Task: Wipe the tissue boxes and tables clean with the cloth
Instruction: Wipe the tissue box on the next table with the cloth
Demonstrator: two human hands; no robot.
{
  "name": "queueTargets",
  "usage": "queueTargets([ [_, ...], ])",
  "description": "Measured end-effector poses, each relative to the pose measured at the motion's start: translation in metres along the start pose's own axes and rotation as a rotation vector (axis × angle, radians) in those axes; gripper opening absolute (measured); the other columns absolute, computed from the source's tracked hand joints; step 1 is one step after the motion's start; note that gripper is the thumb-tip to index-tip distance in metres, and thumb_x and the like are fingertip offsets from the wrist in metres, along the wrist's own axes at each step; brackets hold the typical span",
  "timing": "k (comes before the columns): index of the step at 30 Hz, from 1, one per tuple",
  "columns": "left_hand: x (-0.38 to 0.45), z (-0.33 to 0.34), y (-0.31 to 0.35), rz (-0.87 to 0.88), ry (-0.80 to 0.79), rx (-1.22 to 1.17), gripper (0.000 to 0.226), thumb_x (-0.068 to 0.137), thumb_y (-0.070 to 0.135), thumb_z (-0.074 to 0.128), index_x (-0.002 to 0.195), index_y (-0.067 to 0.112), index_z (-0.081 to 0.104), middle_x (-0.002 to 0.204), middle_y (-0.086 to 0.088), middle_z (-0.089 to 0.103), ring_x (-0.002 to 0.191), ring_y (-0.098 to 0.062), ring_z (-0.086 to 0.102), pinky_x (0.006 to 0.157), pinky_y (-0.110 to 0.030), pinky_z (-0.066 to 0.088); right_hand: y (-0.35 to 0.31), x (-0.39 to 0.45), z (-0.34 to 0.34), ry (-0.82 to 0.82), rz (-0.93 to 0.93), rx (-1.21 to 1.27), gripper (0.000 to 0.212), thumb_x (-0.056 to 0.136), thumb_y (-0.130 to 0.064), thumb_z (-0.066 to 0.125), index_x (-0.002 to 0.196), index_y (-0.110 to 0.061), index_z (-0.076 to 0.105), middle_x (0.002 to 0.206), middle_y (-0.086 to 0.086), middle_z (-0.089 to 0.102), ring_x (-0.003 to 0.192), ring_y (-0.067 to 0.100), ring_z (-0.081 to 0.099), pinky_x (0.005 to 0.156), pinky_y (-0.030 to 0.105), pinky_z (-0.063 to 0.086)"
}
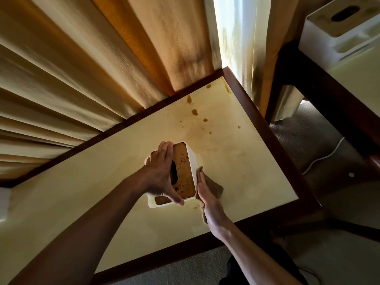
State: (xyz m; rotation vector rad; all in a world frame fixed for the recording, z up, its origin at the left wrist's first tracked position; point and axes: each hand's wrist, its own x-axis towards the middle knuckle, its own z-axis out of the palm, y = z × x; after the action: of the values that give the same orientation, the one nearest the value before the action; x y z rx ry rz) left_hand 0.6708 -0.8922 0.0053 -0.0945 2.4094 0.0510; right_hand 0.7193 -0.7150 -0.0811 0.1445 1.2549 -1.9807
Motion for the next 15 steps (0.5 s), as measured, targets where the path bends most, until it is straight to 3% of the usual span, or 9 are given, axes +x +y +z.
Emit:
queueTargets([
  [2,0.000,0.001,0.000,-0.002,0.003,-0.008,0.167,0.043,0.078,0.082,0.146,0.021,-0.037,0.158,0.007,-0.034,0.150,-0.026,-0.024,0.121,-0.048,0.004,0.000,0.011,0.003,0.041,0.003,0.017,0.084,0.089,-0.067,0.050,0.155,-0.024,0.020,0.161,-0.003,0.021,0.146,0.013,0.024,0.121,0.049,0.018],
  [5,0.001,0.002,0.000,0.002,0.009,-0.013,0.167,0.042,0.079,0.082,0.146,0.022,-0.037,0.158,0.008,-0.035,0.149,-0.025,-0.026,0.121,-0.047,0.004,0.000,0.026,0.000,0.040,0.023,-0.013,0.084,0.085,-0.075,0.048,0.151,-0.027,0.027,0.159,0.002,0.027,0.145,0.021,0.029,0.116,0.059,0.024],
  [9,0.001,0.004,-0.001,-0.002,0.008,-0.022,0.168,0.042,0.078,0.082,0.145,0.022,-0.038,0.157,0.008,-0.037,0.149,-0.024,-0.027,0.121,-0.048,0.004,-0.017,0.046,0.000,0.019,0.051,-0.016,0.077,0.083,-0.076,0.048,0.144,-0.029,0.041,0.152,0.006,0.041,0.137,0.024,0.043,0.111,0.058,0.034],
  [12,0.000,0.002,0.000,-0.002,0.000,-0.017,0.168,0.044,0.077,0.083,0.145,0.021,-0.039,0.156,0.008,-0.038,0.148,-0.024,-0.029,0.122,-0.049,0.003,-0.021,0.067,0.000,-0.012,0.071,-0.035,0.096,0.069,-0.088,0.053,0.147,-0.036,0.030,0.158,0.005,0.029,0.140,0.025,0.039,0.109,0.060,0.036],
  [15,-0.002,0.000,0.003,0.006,0.004,-0.033,0.167,0.045,0.075,0.084,0.146,0.022,-0.038,0.155,0.011,-0.037,0.149,-0.024,-0.026,0.122,-0.048,0.005,-0.047,0.063,0.011,-0.035,0.099,-0.041,0.089,0.084,-0.073,0.049,0.154,-0.039,0.006,0.158,0.004,0.028,0.137,0.028,0.041,0.106,0.059,0.041],
])
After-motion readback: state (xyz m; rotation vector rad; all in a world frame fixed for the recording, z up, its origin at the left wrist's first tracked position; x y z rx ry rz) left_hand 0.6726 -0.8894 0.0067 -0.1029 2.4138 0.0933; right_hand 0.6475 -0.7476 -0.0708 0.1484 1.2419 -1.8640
